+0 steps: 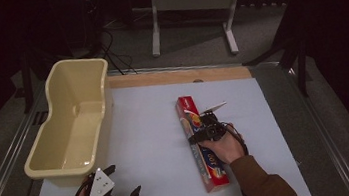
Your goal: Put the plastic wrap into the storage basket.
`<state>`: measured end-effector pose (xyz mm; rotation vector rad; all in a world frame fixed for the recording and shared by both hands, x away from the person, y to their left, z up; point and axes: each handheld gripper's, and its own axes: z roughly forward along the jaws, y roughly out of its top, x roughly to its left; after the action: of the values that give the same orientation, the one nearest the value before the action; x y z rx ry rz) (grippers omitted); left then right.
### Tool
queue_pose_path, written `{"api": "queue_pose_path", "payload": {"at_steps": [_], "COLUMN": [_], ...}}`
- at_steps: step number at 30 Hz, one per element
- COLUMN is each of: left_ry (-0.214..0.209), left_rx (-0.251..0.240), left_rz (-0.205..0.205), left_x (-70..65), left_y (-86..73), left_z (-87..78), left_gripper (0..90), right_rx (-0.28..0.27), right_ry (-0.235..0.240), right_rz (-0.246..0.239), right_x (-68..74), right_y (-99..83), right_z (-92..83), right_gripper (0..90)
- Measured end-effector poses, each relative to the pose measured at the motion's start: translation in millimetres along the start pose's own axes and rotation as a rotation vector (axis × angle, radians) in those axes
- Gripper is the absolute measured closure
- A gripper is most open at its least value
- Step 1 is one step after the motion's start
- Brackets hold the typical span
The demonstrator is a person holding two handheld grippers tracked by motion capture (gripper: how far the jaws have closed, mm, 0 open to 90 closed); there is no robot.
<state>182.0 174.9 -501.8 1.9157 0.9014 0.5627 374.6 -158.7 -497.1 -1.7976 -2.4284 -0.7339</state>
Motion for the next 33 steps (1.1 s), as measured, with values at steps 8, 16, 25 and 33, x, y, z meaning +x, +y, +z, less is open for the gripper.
{"api": "queue_pose_path", "payload": {"at_steps": [8, 16, 25, 33], "left_ry": [0.000, 0.001, 0.001, 0.000], "left_rx": [-0.005, -0.010, -0.013, -0.013], "left_rz": [-0.003, -0.003, -0.004, 0.000], "left_x": [0.2, 0.4, 0.0, -0.9], "left_y": [-0.1, -0.1, -0.4, -0.5], "left_z": [-0.6, -1.8, -2.8, -2.5], "left_gripper": [0.8, 0.8, 0.8, 0.8], "right_rx": [-0.015, -0.014, -0.049, -0.065], "right_ry": [0.131, 0.256, 0.382, 0.455], "right_rz": [0.086, 0.127, 0.129, 0.146], "right_x": [-8.9, -0.4, 17.1, 27.0], "right_y": [-0.4, 0.8, 8.6, 13.7], "right_z": [0.0, 3.3, 0.0, -1.2], "right_gripper": [38.6, 38.9, 38.9, 39.0]}}
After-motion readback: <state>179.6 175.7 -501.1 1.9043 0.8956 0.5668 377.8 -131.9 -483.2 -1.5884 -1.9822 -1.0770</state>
